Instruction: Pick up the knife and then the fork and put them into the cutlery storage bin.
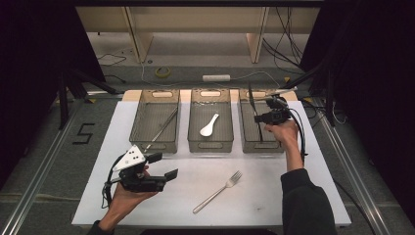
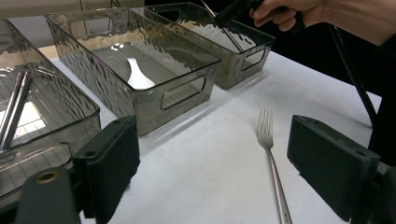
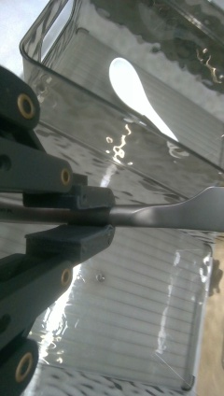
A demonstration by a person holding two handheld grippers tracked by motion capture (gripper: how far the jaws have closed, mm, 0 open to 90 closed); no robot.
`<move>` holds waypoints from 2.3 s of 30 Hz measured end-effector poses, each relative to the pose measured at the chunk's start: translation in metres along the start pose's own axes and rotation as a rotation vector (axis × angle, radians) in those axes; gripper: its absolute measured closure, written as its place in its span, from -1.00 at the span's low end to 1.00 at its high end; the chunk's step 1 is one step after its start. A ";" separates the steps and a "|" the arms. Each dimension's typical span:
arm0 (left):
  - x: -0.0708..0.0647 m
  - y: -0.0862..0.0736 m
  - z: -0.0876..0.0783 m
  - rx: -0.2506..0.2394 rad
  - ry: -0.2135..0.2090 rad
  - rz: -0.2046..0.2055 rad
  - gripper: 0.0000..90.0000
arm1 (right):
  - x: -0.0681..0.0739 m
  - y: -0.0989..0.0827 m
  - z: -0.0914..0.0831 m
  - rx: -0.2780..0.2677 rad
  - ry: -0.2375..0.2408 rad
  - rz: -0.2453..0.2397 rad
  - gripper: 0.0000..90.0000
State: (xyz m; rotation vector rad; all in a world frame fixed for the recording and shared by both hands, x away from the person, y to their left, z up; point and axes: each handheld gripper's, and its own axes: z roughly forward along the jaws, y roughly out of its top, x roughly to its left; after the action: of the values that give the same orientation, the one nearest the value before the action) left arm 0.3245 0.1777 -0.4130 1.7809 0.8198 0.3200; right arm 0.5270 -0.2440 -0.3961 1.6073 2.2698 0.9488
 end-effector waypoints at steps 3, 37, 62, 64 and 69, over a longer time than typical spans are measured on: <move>0.000 0.000 0.000 -0.004 0.000 -0.002 -0.63 | 0.001 -0.002 0.004 0.012 -0.018 -0.006 0.80; 0.002 0.000 -0.001 -0.017 0.012 -0.014 -0.64 | 0.058 -0.025 -0.033 -0.067 0.063 -0.156 -0.18; 0.002 0.001 -0.003 -0.020 0.017 -0.015 -0.64 | 0.131 -0.106 -0.047 -0.107 0.230 -0.329 -0.20; 0.002 0.001 -0.003 -0.024 0.018 -0.015 -0.64 | 0.136 -0.109 -0.045 -0.102 0.249 -0.331 -0.16; 0.002 0.001 -0.003 -0.020 0.015 -0.013 -0.64 | 0.148 -0.118 -0.038 -0.078 0.269 -0.359 0.02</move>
State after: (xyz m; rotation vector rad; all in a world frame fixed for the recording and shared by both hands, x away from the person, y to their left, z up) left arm 0.3242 0.1814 -0.4115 1.7553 0.8362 0.3327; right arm 0.3596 -0.1489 -0.4097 1.0397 2.5403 1.1919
